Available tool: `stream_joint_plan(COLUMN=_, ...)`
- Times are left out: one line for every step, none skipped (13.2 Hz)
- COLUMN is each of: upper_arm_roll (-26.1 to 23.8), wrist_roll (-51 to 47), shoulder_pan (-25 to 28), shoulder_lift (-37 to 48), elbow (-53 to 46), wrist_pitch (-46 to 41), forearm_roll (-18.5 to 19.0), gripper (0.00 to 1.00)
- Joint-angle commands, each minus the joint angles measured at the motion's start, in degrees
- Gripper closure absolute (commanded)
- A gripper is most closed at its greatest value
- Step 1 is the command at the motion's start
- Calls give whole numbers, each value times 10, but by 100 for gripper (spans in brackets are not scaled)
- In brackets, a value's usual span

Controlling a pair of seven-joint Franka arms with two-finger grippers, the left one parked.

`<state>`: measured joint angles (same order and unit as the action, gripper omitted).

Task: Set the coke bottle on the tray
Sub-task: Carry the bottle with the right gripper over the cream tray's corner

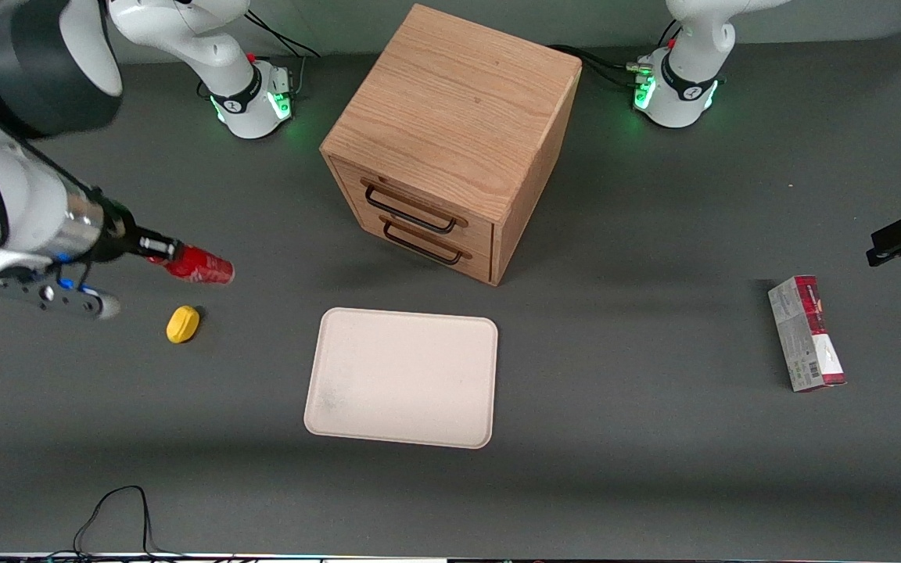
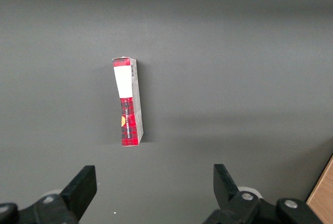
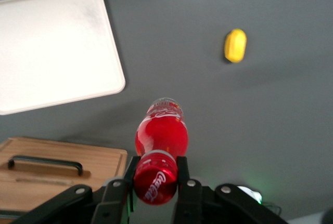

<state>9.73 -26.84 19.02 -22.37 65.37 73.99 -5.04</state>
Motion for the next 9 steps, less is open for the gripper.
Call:
stream_joint_plan(upper_arm_roll=-5, wrist_roll=0, shoulder_pan=-14, shoulder_lift=-121, elbow=-153, wrist_pitch=-33, forearm_roll=-23, gripper=100)
stream_joint_plan(upper_arm_roll=-8, wrist_roll=0, shoulder_pan=-15, shoulder_lift=-138, elbow=-160, wrist_pitch=-12, forearm_roll=-23, gripper=100)
stream_joint_plan(upper_arm_roll=-13, wrist_roll=-4, shoulder_pan=-15, shoulder_lift=-151, elbow=-161, wrist_pitch=15, forearm_roll=-23, gripper=100)
stream_joint_plan(upper_arm_roll=-21, wrist_roll=-7, shoulder_pan=-15, shoulder_lift=-166, elbow=-162, wrist_pitch=32, forearm_roll=-23, gripper=100)
stream_joint_plan(upper_arm_roll=-24, wrist_roll=-8, shoulder_pan=-15, shoulder_lift=-179, elbow=-162, wrist_pitch=51, forearm_roll=-23, gripper=100)
stream_joint_plan(upper_arm_roll=-26, wrist_roll=-9, shoulder_pan=-15, shoulder_lift=-191, elbow=-162, wrist_pitch=73, forearm_roll=-23, gripper=100)
stream_joint_plan(upper_arm_roll=-29, wrist_roll=-12, shoulder_pan=-15, shoulder_lift=-202, elbow=-162, wrist_pitch=95, forearm_roll=-23, gripper=100)
stream_joint_plan(upper_arm_roll=-39, wrist_roll=-32, shoulder_pan=-15, shoulder_lift=-212, elbow=-162, wrist_pitch=116, forearm_roll=-23, gripper=100)
stream_joint_plan(upper_arm_roll=-45, wrist_roll=-48, shoulder_pan=-15, shoulder_lift=-222, elbow=-162, wrist_pitch=138, forearm_roll=-23, gripper=100)
